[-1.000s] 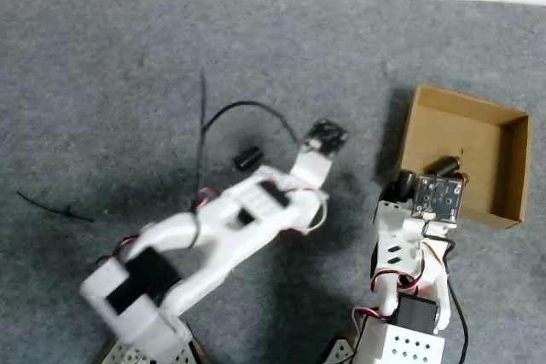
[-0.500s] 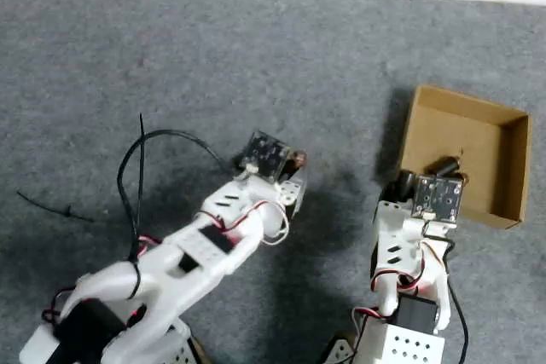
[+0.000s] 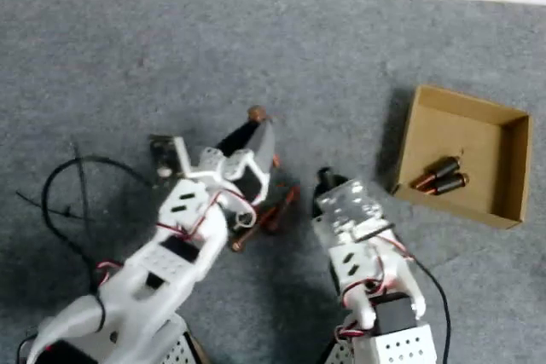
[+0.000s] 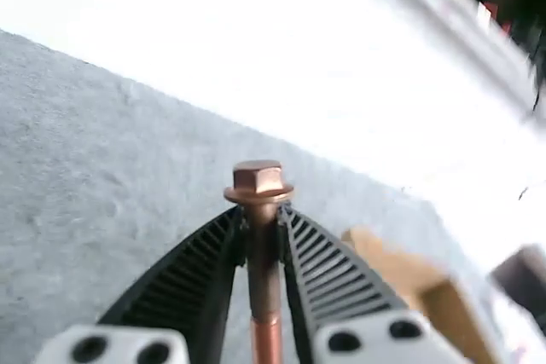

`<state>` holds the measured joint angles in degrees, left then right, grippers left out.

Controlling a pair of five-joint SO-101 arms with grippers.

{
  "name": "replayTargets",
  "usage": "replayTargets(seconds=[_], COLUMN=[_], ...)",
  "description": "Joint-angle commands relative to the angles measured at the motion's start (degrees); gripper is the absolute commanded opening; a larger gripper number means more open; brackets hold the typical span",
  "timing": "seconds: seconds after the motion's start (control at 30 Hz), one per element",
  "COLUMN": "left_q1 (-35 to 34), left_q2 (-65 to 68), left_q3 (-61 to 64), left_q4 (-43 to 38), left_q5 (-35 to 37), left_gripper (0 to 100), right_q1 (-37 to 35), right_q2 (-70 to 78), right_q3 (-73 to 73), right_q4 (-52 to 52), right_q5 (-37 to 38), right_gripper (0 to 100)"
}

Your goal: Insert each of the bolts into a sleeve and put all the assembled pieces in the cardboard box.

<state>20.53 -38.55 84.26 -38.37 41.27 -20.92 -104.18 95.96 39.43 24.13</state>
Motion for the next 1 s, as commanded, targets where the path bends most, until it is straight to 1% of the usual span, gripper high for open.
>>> replayTargets(seconds=[0.0, 0.17, 0.2, 0.37, 0.43, 0.57, 0.9, 0.97], left_q1=[0.0, 0.8, 0.8, 3.3, 5.8, 8.0, 7.9, 8.0], left_q2=[-9.1, -21.7, -23.8, -27.9, -28.0, -27.8, -27.9, -27.9], left_q3=[2.2, 7.0, 7.4, 4.2, 3.8, 3.9, 3.8, 3.9], left_q4=[-1.8, -1.5, -0.4, 15.2, 18.7, 19.6, 19.3, 19.4], left_q5=[3.3, 3.0, 3.0, 3.3, 3.3, 3.3, 3.4, 5.5], left_gripper=[1, 1, 1, 1, 1, 1, 1, 1], right_q1=[-4.2, -5.0, -5.2, -8.3, -8.8, -8.9, -9.0, -9.0], right_q2=[-1.2, -1.2, -1.2, -1.1, -1.1, -1.1, -1.1, -1.1], right_q3=[6.7, 6.7, 6.7, 6.7, 6.7, 6.8, 6.8, 6.8], right_q4=[-2.1, -5.6, -6.3, -6.1, -6.1, -6.1, -6.4, -6.4], right_q5=[1.4, 1.3, 1.3, 1.2, 1.2, 1.5, 1.6, 1.6], right_gripper=[0.5, 0.5, 0.5, 0.5, 0.5, 0.5, 0.5, 0.5])
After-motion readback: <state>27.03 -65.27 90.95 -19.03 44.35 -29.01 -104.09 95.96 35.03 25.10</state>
